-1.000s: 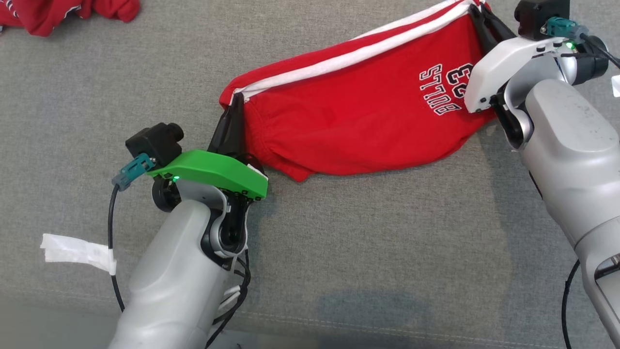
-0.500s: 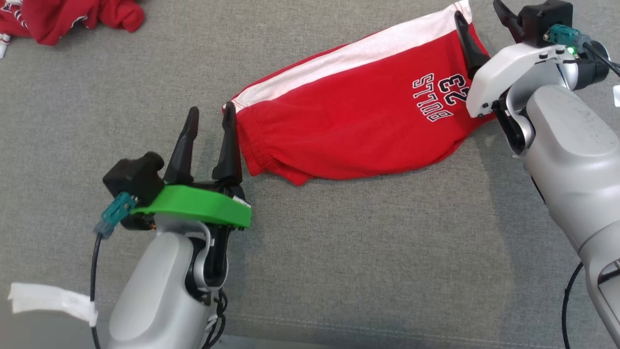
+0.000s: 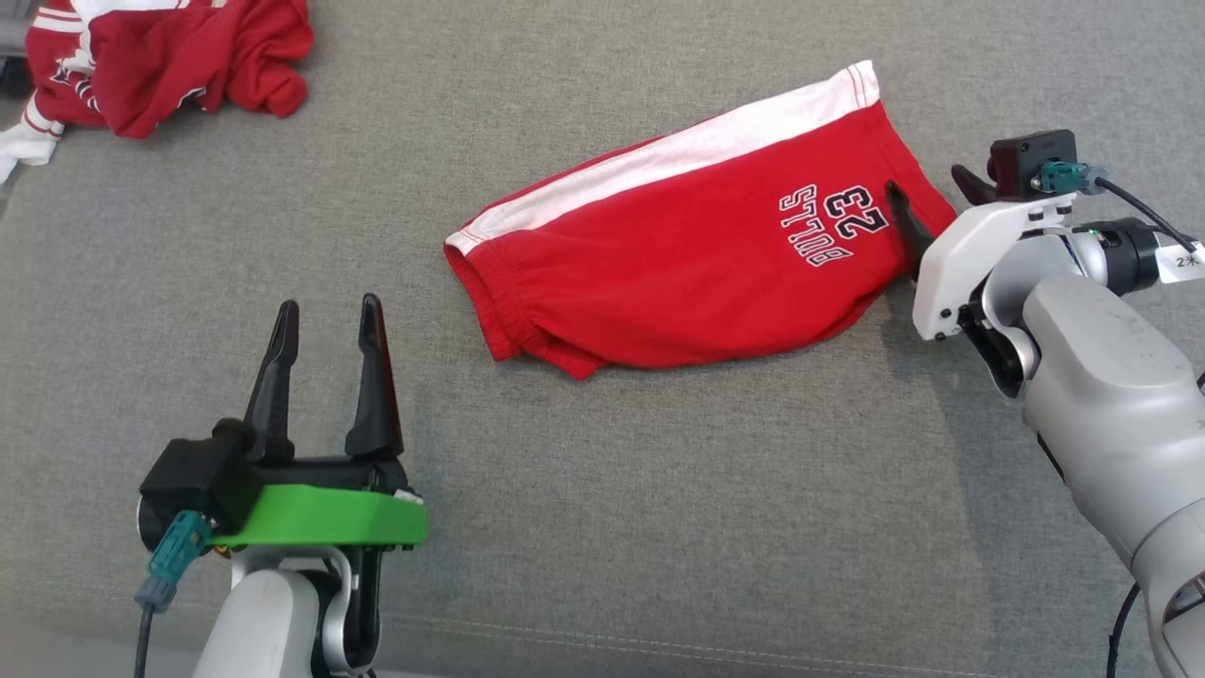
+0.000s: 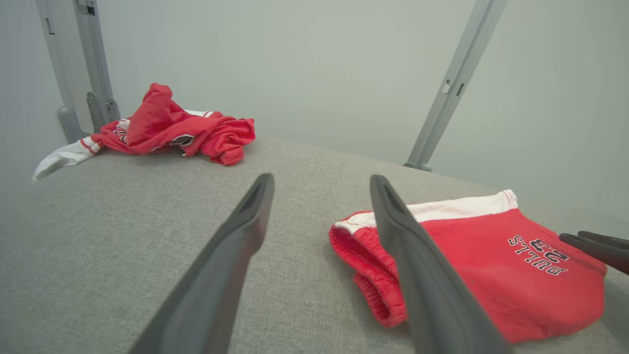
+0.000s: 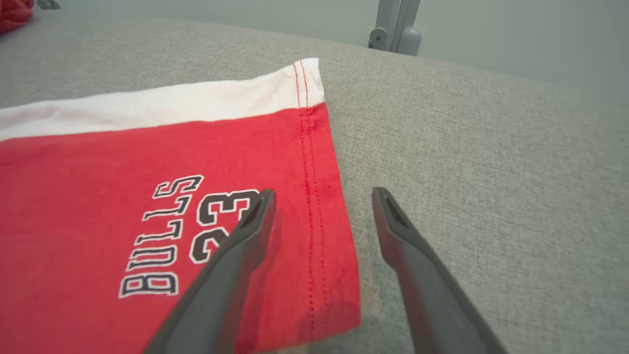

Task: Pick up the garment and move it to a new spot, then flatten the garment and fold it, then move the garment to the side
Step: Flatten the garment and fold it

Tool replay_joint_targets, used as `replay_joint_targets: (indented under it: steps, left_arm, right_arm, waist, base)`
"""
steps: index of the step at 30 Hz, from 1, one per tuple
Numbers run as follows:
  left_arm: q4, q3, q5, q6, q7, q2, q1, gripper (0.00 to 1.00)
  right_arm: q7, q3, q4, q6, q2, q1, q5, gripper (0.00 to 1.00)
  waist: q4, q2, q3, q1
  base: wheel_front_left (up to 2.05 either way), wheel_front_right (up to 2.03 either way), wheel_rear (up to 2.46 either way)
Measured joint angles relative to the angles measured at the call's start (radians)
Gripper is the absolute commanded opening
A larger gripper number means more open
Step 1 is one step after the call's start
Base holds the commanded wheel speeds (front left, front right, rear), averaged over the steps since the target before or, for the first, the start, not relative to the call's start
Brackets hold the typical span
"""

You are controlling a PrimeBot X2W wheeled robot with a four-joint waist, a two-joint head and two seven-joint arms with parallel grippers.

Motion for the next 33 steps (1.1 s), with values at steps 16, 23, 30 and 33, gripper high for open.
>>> replay_joint_targets:
  steps: [16,23,30,33]
  left_arm:
    - [0.01,0.094,0.038,-0.045,0.0,-0.047,0.057,1.0]
    - [0.019,0.109,0.051,-0.053,0.0,-0.05,0.076,1.0]
    - [0.021,0.113,0.058,-0.062,0.0,-0.053,0.098,1.0]
    - [0.02,0.114,0.065,-0.067,0.0,-0.053,0.108,1.0]
  right_arm:
    - [0.155,0.008,0.086,-0.001,0.017,-0.004,0.09,0.28]
    - [0.111,0.014,0.075,0.0,0.02,0.01,0.119,0.0]
    - [0.06,0.01,0.001,0.0,0.015,0.079,0.192,0.0]
    - [0.038,0.015,-0.041,0.0,0.0,0.131,0.219,0.0]
  waist:
    - [0.059,0.0,-0.006,0.0]
    - [0.049,0.0,-0.033,0.0]
    - [0.011,0.0,-0.067,0.0]
    - [-0.012,0.0,-0.082,0.0]
  base:
    - [0.0,0.0,0.0]
    - [0.0,0.0,0.0]
    - [0.0,0.0,0.0]
    - [0.0,0.0,0.0]
